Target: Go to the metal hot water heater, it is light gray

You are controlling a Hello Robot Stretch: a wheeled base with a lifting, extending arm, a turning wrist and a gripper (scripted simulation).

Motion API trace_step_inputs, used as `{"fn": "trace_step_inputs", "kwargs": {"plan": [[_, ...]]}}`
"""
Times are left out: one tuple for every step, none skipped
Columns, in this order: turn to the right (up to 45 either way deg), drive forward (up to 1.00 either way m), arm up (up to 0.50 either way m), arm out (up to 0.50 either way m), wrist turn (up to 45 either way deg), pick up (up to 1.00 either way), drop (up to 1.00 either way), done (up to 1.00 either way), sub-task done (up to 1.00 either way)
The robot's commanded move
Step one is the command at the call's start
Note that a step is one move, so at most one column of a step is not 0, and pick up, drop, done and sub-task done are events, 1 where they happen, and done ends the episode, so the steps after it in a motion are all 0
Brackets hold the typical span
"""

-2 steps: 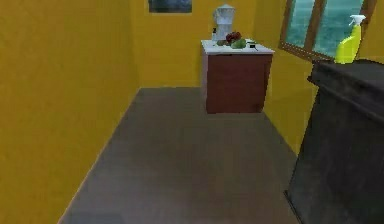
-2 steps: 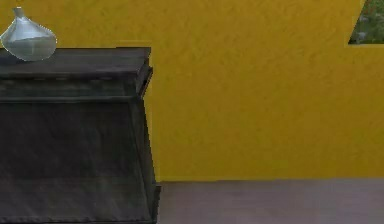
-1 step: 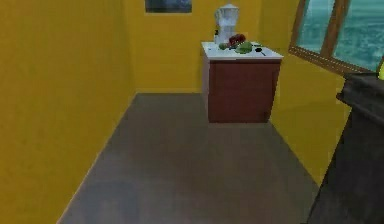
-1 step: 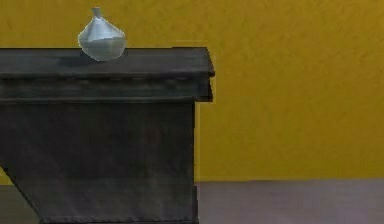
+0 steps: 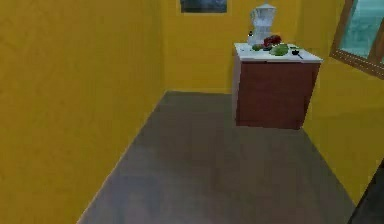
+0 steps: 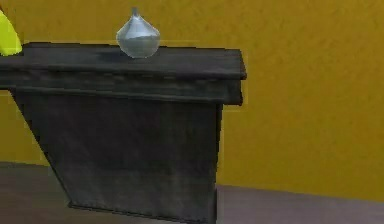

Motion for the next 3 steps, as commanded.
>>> {"fn": "trace_step_inputs", "kwargs": {"plan": [[0.0,1.0,0.0,0.0,0.0,0.0,0.0,0.0,0.0],[0.0,1.0,0.0,0.0,0.0,0.0,0.0,0.0,0.0],[-9.0,0.0,0.0,0.0,0.0,0.0,0.0,0.0,0.0]]}}
